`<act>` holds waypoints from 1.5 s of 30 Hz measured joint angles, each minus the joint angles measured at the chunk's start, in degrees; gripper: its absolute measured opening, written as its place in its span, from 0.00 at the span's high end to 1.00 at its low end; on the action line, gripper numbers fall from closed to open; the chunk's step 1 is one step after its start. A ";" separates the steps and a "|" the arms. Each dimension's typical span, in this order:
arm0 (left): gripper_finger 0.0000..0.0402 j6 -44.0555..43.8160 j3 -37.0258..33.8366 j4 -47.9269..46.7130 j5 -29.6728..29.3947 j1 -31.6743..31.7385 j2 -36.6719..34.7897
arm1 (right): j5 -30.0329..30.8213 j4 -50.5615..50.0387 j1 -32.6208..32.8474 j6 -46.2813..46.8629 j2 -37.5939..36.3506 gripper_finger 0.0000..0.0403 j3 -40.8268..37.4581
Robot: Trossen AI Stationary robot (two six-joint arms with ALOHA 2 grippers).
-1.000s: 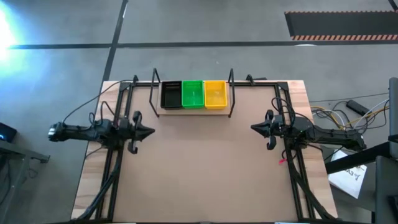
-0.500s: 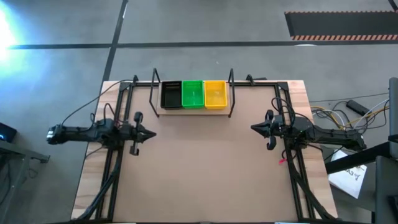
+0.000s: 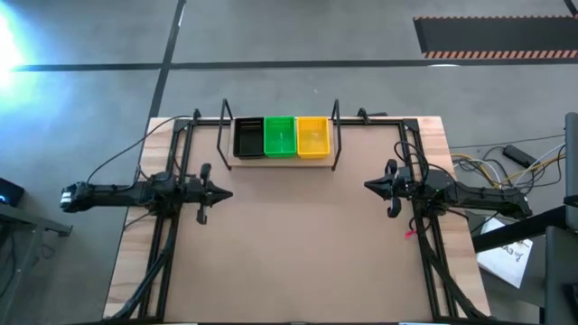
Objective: Stack baskets on shelf by color
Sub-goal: Return to Home Position
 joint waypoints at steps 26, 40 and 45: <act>1.00 -2.18 -0.07 0.04 -0.09 -0.04 9.17 | 0.07 -0.29 0.41 0.01 -0.33 0.98 0.00; 1.00 -2.18 -0.07 0.06 -0.24 -0.07 10.12 | -0.17 -1.90 6.19 -15.44 -3.91 0.98 0.17; 1.00 -2.20 -0.07 0.07 -0.20 -0.07 10.09 | -0.11 -1.57 6.19 -15.41 -3.91 0.98 0.11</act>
